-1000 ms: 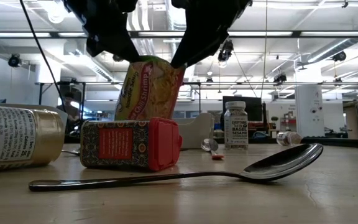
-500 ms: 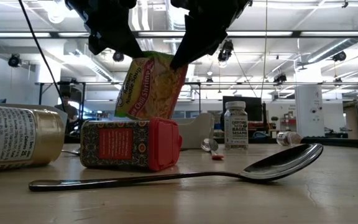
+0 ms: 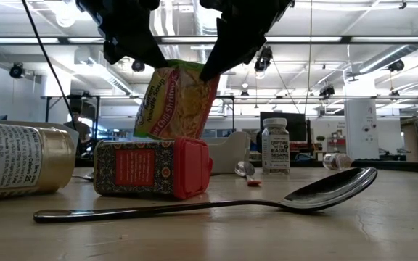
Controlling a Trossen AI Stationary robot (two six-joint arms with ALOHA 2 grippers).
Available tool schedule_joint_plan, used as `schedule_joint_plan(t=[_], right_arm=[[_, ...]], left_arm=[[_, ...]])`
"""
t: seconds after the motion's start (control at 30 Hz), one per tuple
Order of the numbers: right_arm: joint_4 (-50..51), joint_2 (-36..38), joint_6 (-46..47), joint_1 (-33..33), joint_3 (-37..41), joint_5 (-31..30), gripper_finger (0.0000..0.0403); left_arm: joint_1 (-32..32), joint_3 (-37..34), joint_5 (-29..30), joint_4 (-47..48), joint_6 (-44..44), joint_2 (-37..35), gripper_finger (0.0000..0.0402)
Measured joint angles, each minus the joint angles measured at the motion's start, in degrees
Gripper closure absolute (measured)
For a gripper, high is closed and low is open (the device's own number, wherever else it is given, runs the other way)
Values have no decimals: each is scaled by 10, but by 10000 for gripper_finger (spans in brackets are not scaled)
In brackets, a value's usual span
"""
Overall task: Pick & Place Food Item
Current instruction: Put the green noodle pack into the black bin
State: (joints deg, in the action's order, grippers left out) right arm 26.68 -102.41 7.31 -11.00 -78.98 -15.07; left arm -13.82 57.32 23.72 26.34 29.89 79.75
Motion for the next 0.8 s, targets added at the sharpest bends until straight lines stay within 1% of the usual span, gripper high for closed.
schedule_joint_plan(t=[0.1,0.17,0.37,0.47,0.57,0.67,0.8], right_arm=[[0,0,0,0,0,0,395],[1,0,0,0,0,-1,395],[8,4,0,-1,-2,-3,395],[12,16,0,-1,-2,-16,395],[24,34,0,-1,-3,-36,395],[51,60,9,-2,-3,-50,395],[103,103,31,-6,-3,-81,395]], left_arm=[[0,0,-3,1,-1,-4,396],[0,0,-4,6,-2,-13,382],[0,0,-3,7,-28,-44,308],[0,0,-4,11,-31,-58,273],[0,0,0,22,-31,-74,245],[0,0,18,33,-31,-90,228],[0,0,54,41,-31,-114,223]])
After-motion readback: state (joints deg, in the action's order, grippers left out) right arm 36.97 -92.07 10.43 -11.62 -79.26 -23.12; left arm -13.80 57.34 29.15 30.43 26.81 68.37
